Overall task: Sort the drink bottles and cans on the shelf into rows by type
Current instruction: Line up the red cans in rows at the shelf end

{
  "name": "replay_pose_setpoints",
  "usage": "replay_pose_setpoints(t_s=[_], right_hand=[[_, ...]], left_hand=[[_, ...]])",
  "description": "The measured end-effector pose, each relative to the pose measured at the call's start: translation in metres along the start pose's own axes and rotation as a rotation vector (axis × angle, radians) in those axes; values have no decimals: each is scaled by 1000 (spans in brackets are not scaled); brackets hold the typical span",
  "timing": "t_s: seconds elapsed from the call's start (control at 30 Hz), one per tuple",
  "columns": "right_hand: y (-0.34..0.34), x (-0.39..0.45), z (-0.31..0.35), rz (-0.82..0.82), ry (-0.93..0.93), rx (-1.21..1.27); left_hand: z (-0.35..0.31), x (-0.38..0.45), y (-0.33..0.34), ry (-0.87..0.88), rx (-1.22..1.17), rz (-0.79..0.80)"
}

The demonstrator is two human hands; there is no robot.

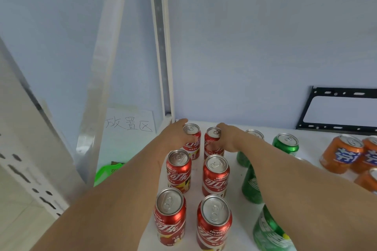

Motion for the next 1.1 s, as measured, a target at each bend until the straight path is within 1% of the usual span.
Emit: replay_pose_setpoints(t_s=[0.17,0.27,0.37,0.43,0.53,0.6,0.67,0.77,0.83,0.93,1.1], right_hand=[[5,-1,2,-16,25,-22],[5,-3,3,-9,52,-41],[1,-12,3,-38,85,45],[-8,-23,7,-125,88,116],[-26,-45,13,-292,51,132],[-30,-62,14,-327,29,133],[-25,-79,14,-262,27,151],[-12,-101,15,-97,30,201],[-5,-111,14,-48,34,217],[5,-116,12,-63,24,181],[11,-118,8,-123,50,211]], left_hand=[[-3,4,-4,78,138,9],[-3,7,-6,107,135,50],[-5,7,-5,94,121,74],[-6,0,-6,49,76,67],[-7,-19,-11,-54,11,-20],[-7,-37,-15,-93,27,-83],[-10,-53,-18,-110,19,-62],[-12,-78,-23,-150,-33,53],[-10,-93,-27,-164,-27,91],[-7,-106,-27,-170,-113,119],[-14,-108,-25,-133,-191,109]])
Point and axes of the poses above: each hand's wrist, its own x-axis towards the middle knuckle, its own y-axis out of the palm, z = x × y, the point moved 4 cm from there along x, towards the middle knuckle, and after that the axes turned 12 degrees about -z, right-handed, at the moved point
